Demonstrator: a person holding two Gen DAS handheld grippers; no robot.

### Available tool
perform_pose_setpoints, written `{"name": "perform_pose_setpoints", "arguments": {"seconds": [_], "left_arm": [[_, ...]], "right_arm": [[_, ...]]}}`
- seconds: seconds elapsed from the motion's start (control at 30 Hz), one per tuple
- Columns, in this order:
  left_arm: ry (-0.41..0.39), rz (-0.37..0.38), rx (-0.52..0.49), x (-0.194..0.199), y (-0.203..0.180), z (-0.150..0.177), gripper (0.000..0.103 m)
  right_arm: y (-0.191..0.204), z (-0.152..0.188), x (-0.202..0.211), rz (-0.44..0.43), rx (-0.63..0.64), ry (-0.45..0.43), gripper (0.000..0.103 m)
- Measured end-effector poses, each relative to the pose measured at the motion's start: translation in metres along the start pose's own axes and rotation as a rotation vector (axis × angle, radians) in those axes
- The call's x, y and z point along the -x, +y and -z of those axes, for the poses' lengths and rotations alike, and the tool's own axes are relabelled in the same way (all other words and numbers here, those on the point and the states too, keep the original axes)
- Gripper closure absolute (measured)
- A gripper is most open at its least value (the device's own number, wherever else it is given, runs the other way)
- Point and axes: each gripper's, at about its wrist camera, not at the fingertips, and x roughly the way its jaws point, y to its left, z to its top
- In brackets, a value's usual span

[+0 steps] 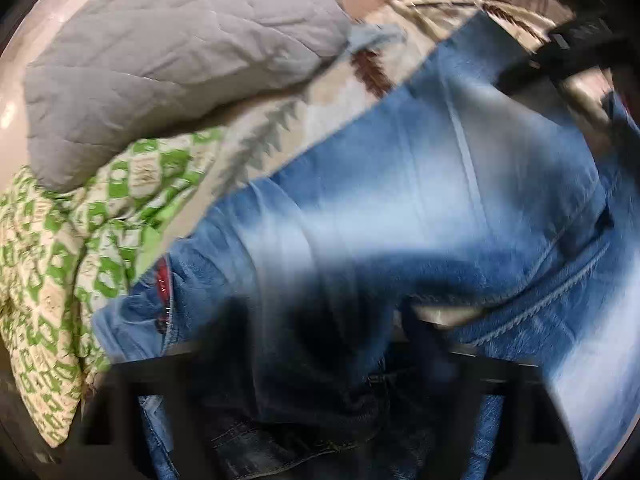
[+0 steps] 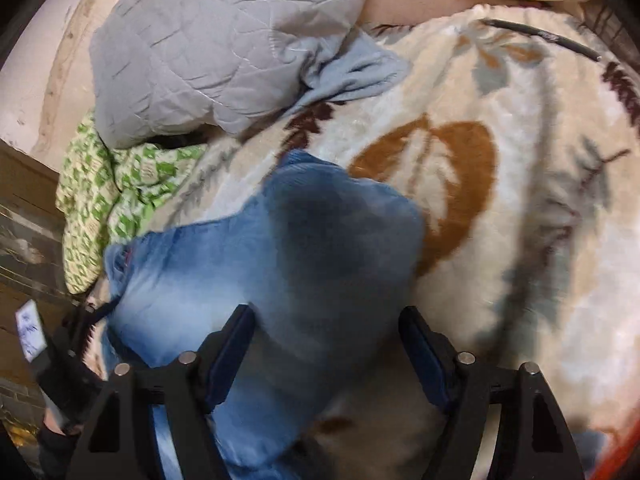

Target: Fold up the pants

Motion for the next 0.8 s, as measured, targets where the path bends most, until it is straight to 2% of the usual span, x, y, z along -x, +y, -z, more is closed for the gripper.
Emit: {"name": "perform_pose_setpoints", "arguments": {"seconds": [0.03, 0.13, 0.23, 0.3, 0.4, 0.5, 0.57, 0.6, 0.67, 0.7, 0.73, 0.8], "left_arm": [[0.026, -0.011, 0.006, -0.004, 0.002, 0.002, 0.087], [-0.003, 0.039, 0.059, 0.005, 0.017, 0.01, 0.091], [-0.047, 0.068, 0.104, 0.024, 0.031, 0.021, 0.093], [-0.081, 0.073, 0.122, 0.042, 0.038, 0.032, 0.093], [-0.104, 0.079, 0.16, 0.062, 0.05, 0.049, 0.093], [-0.106, 0.08, 0.188, 0.069, 0.06, 0.069, 0.093], [-0.103, 0.096, 0.214, 0.066, 0.061, 0.081, 0.09], [-0.105, 0.109, 0.225, 0.065, 0.061, 0.084, 0.087], [-0.106, 0.135, 0.249, 0.063, 0.058, 0.089, 0.065], [-0.098, 0.142, 0.256, 0.064, 0.056, 0.089, 0.046], [-0.094, 0.126, 0.259, 0.069, 0.052, 0.088, 0.03], [-0.113, 0.068, 0.255, 0.081, 0.049, 0.087, 0.016]], "right_arm": [[0.008, -0.001, 0.002, 0.028, 0.042, -0.02, 0.088], [0.035, 0.0, 0.019, 0.079, 0.15, -0.07, 0.094], [0.079, 0.003, 0.047, 0.124, 0.28, -0.135, 0.095], [0.105, 0.004, 0.057, 0.115, 0.322, -0.154, 0.095], [0.155, 0.013, 0.066, 0.057, 0.391, -0.17, 0.095], [0.195, 0.028, 0.058, -0.022, 0.425, -0.151, 0.095], [0.211, 0.041, 0.045, -0.04, 0.439, -0.129, 0.095], [0.216, 0.047, 0.036, -0.045, 0.439, -0.11, 0.095], [0.218, 0.06, 0.009, -0.039, 0.423, -0.03, 0.094], [0.215, 0.066, -0.007, -0.031, 0.411, 0.029, 0.093], [0.211, 0.071, -0.017, -0.013, 0.398, 0.064, 0.093], [0.199, 0.081, -0.024, 0.019, 0.384, 0.095, 0.089]]}}
